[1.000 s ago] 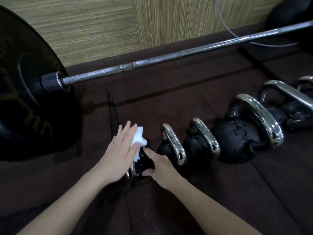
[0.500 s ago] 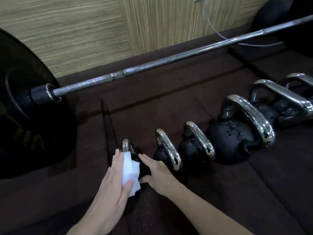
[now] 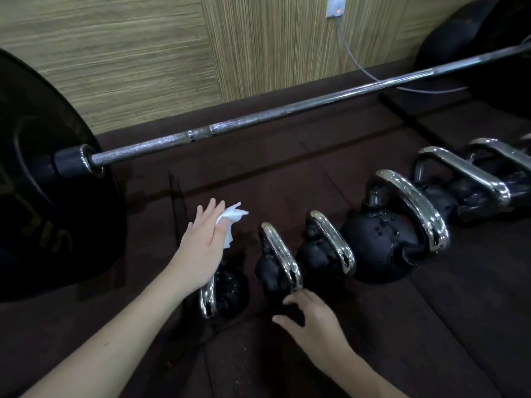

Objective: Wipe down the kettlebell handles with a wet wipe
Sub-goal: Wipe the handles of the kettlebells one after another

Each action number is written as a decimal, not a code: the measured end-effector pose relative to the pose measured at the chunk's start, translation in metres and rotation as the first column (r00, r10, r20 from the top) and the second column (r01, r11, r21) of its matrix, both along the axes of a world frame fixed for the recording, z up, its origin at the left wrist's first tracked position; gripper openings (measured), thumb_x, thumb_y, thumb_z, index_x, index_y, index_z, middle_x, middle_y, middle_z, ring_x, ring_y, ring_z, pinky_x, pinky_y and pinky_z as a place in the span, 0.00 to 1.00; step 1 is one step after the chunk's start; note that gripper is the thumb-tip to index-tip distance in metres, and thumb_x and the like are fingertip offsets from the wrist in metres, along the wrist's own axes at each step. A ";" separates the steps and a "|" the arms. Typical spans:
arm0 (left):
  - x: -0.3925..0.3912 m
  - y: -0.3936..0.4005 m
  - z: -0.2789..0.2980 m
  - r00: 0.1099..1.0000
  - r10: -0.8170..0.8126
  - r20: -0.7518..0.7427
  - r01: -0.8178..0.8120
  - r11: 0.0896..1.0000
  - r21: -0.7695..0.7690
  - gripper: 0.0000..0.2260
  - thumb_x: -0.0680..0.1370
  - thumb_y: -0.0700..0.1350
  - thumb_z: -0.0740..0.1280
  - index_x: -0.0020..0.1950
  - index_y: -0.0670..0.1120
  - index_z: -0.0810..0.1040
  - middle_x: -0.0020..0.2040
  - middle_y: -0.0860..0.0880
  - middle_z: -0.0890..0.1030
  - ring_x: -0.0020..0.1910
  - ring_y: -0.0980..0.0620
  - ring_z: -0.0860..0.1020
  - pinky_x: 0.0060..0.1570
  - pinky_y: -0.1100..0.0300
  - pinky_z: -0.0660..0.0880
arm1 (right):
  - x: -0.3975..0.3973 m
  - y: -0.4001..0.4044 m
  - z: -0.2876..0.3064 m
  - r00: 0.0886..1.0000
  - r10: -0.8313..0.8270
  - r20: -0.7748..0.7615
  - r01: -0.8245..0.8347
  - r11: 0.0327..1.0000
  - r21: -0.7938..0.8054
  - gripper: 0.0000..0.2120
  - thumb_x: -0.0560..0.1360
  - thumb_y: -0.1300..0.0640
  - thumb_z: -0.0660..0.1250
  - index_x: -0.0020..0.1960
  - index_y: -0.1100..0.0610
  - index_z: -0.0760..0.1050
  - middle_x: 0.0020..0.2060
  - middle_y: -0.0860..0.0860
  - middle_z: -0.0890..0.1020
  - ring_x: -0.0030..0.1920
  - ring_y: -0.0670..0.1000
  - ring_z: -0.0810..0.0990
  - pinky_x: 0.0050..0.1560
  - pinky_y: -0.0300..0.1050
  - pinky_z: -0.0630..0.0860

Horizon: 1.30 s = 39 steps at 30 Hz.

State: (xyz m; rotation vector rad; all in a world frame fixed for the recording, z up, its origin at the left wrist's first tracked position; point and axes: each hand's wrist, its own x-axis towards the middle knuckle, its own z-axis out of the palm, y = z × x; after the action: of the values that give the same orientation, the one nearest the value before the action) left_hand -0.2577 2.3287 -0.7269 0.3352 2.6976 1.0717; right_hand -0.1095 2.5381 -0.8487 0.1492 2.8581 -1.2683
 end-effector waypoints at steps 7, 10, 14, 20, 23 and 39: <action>-0.008 0.036 -0.001 0.996 -0.060 -0.062 0.053 0.992 -0.118 0.25 0.88 0.55 0.45 0.85 0.50 0.54 0.85 0.56 0.50 0.83 0.56 0.42 0.82 0.55 0.41 | -0.008 0.024 0.010 0.987 -0.152 -0.058 0.146 0.985 -0.089 0.46 0.66 0.39 0.79 0.77 0.43 0.61 0.71 0.31 0.65 0.71 0.34 0.67 0.66 0.28 0.67; -0.015 0.044 -0.004 0.995 -0.086 -0.053 0.073 0.973 -0.218 0.25 0.88 0.54 0.44 0.85 0.48 0.53 0.85 0.54 0.50 0.84 0.54 0.44 0.82 0.54 0.43 | -0.020 0.016 0.013 0.997 -0.068 -0.028 0.065 0.992 -0.105 0.51 0.67 0.43 0.80 0.81 0.44 0.54 0.77 0.31 0.59 0.77 0.31 0.56 0.70 0.23 0.54; -0.015 0.060 -0.004 0.979 -0.197 0.052 0.203 0.966 -0.158 0.24 0.88 0.52 0.46 0.85 0.49 0.53 0.85 0.52 0.51 0.84 0.54 0.45 0.80 0.57 0.43 | -0.035 0.010 0.009 0.998 -0.067 0.020 0.070 0.977 -0.202 0.50 0.67 0.47 0.81 0.81 0.43 0.58 0.77 0.36 0.66 0.76 0.35 0.62 0.76 0.33 0.60; 0.039 0.064 -0.010 0.783 -0.588 -0.200 0.448 0.758 -0.475 0.29 0.86 0.61 0.44 0.85 0.49 0.51 0.86 0.54 0.47 0.83 0.53 0.35 0.82 0.51 0.41 | -0.041 0.013 0.005 0.991 -0.130 0.027 0.133 0.982 -0.134 0.27 0.68 0.56 0.82 0.61 0.39 0.76 0.53 0.30 0.79 0.57 0.29 0.77 0.56 0.30 0.74; 0.049 0.056 -0.017 0.656 -0.720 -0.227 0.489 0.634 -0.599 0.27 0.87 0.59 0.45 0.85 0.51 0.51 0.86 0.54 0.46 0.83 0.52 0.35 0.82 0.49 0.40 | -0.042 0.017 -0.005 0.991 -0.120 0.064 0.127 0.984 -0.122 0.23 0.68 0.63 0.80 0.56 0.45 0.78 0.41 0.36 0.81 0.47 0.37 0.82 0.47 0.28 0.75; 0.062 0.066 -0.022 0.675 -0.694 -0.251 0.448 0.656 -0.608 0.27 0.86 0.60 0.46 0.82 0.50 0.62 0.85 0.52 0.54 0.84 0.52 0.40 0.81 0.40 0.45 | -0.048 0.033 0.006 0.997 0.082 0.012 -0.083 0.995 0.061 0.09 0.77 0.63 0.71 0.57 0.60 0.82 0.48 0.53 0.84 0.48 0.49 0.83 0.47 0.40 0.76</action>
State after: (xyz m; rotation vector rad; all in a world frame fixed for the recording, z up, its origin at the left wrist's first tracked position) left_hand -0.1957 2.3944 -0.7493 1.4133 2.7483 0.0638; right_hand -0.1576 2.5715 -0.8423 0.0370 2.8639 -1.1634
